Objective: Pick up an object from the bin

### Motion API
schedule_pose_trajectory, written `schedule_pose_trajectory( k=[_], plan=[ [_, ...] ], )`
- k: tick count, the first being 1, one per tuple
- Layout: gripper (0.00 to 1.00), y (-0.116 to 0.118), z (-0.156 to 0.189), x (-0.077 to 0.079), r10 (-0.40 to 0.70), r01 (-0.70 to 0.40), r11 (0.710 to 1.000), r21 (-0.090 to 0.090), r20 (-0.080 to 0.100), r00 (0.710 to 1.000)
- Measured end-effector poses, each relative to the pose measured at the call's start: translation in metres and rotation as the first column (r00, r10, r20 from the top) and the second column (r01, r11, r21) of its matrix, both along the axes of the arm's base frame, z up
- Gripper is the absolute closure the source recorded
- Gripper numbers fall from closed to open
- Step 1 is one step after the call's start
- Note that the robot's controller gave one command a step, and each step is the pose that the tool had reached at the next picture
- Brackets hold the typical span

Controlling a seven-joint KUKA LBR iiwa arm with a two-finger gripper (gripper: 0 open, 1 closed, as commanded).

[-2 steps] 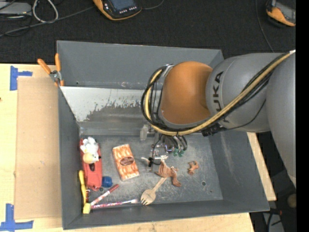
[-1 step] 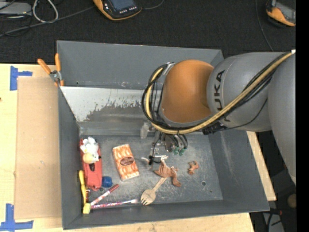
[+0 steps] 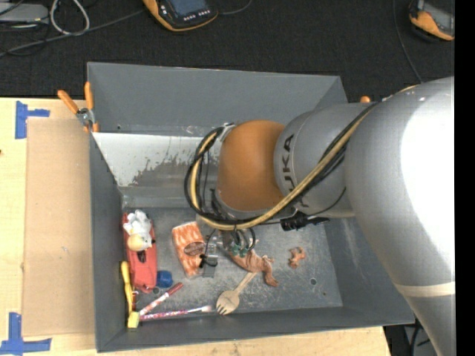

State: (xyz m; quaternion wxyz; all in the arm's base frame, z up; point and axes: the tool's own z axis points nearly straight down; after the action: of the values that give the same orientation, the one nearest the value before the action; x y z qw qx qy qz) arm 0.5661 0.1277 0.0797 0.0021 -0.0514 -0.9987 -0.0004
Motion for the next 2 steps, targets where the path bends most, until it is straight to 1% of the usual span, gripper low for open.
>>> schedule_pose_trajectory(
  k=[1,2],
  plan=[
    [0.0,0.006,0.029,0.002,0.039,-0.039,0.999,-0.001,0.005,0.999],
    [0.0,0.004,0.0,0.0,0.011,-0.011,1.0,0.0,-0.004,1.0]
  ],
)
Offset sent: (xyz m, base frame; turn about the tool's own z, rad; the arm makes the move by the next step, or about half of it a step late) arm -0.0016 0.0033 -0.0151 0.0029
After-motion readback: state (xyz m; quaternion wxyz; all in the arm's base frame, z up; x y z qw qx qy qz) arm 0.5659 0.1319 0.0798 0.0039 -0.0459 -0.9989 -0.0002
